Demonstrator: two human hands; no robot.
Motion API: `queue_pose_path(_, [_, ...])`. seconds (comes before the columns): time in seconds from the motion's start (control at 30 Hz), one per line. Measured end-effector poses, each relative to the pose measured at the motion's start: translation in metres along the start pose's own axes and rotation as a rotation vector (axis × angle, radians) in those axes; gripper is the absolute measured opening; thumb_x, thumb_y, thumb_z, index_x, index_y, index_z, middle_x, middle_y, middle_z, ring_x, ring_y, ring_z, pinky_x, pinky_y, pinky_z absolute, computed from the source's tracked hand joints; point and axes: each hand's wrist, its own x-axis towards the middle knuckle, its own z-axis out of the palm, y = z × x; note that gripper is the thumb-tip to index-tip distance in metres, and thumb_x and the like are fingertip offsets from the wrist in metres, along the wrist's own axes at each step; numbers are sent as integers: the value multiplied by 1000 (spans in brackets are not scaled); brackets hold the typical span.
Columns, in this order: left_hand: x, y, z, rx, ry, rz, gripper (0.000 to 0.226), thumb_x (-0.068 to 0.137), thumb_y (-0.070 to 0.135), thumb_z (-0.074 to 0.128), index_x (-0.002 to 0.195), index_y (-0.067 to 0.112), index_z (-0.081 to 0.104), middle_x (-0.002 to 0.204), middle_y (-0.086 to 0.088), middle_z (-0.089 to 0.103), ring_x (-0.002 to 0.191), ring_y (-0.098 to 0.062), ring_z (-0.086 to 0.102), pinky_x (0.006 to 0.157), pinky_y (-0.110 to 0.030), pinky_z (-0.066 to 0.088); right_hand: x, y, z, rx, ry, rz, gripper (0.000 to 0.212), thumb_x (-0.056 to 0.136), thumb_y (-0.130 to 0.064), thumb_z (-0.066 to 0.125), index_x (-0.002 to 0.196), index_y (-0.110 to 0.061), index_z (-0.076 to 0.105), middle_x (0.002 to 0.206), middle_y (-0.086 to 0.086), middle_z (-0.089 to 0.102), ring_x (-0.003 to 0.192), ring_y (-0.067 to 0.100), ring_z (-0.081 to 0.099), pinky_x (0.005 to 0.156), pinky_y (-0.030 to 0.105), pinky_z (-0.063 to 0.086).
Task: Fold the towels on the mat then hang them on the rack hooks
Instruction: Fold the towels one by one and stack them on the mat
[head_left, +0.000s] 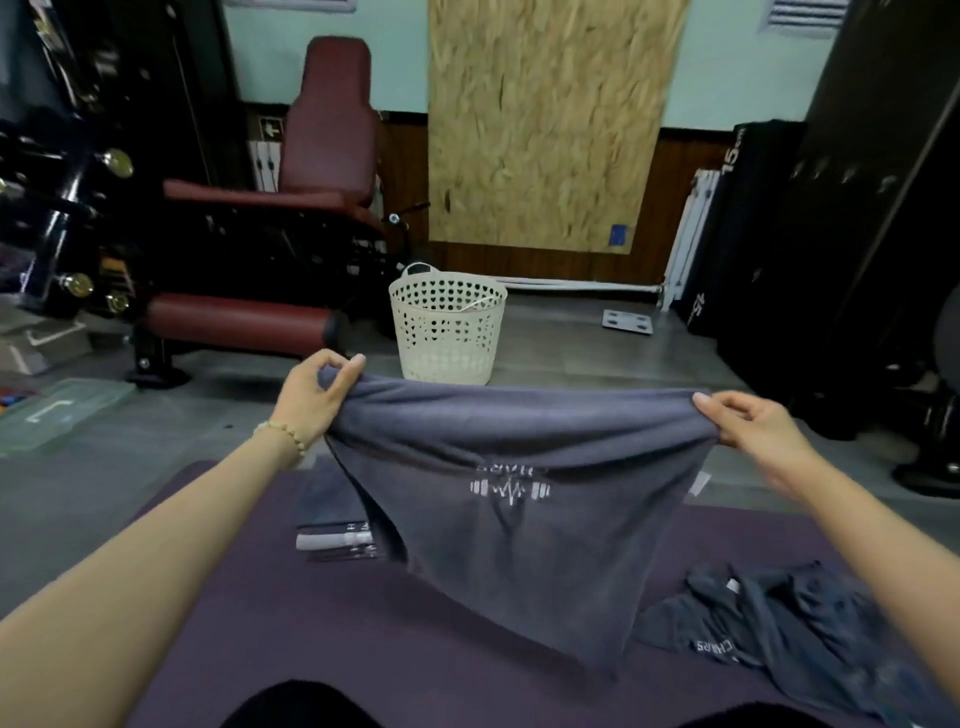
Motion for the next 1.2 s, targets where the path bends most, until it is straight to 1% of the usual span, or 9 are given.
queue_pose_path(0.13, [-11,13,-10,143,-284,96,24,84,32,67,82,8,66,79,2,66,69,-2,57,60,-6,41,0,-3,-8,53,83,-18,17,93,-17,60,76,-14,61,61,-15,59,60,-2,51,57,7,46])
queue_pose_path(0.2, [-18,14,-4,115,-313,78,27,84,36,68,81,8,70,78,0,67,67,-3,58,58,-9,42,-1,3,-3,77,111,6,20,95,-19,57,74,-16,56,63,-10,57,62,2,50,54,10,47])
queue_pose_path(0.3, [-23,11,10,-61,-204,-47,31,86,38,66,88,7,72,83,0,68,78,-9,58,69,-19,44,-9,13,9,15,133,41,20,96,-24,56,80,-12,54,70,4,50,62,13,44,47,17,43])
queue_pose_path(0.43, [-29,4,26,-227,-356,-322,27,82,45,68,97,24,73,103,3,71,101,-14,65,94,-33,51,-19,27,24,-69,88,59,22,95,-25,57,76,-14,53,63,7,49,46,5,44,41,15,40])
queue_pose_path(0.57, [-34,4,49,-343,-456,-461,30,84,37,68,107,17,69,103,-1,70,96,-13,65,80,-25,52,-26,42,40,-3,31,98,25,95,-24,58,71,-18,52,49,-4,50,39,2,40,40,13,37])
queue_pose_path(0.67, [-33,-12,74,-372,-465,-534,34,83,36,70,107,12,68,103,-5,70,97,-17,65,83,-27,52,-24,58,52,28,16,141,26,94,-24,58,70,-18,51,46,-8,51,40,3,42,40,14,36])
queue_pose_path(0.9, [-16,-86,148,-229,-451,-594,20,89,31,64,87,12,69,111,-15,67,103,-26,62,101,-41,46,6,128,65,-26,32,239,26,95,-26,56,71,-17,49,61,2,46,55,12,38,53,27,36])
queue_pose_path(1.1, [13,-150,221,-39,-445,-468,22,87,24,67,98,5,71,97,-6,67,93,-14,58,89,-26,48,57,216,73,-172,68,249,25,96,-20,56,73,-13,48,59,1,47,44,1,38,48,17,32])
queue_pose_path(1.2, [38,-191,257,349,-547,-275,12,86,27,68,91,16,71,95,-4,71,94,-19,64,82,-29,50,85,267,76,-206,94,313,31,93,-22,59,67,-19,43,54,0,47,38,0,40,46,18,32])
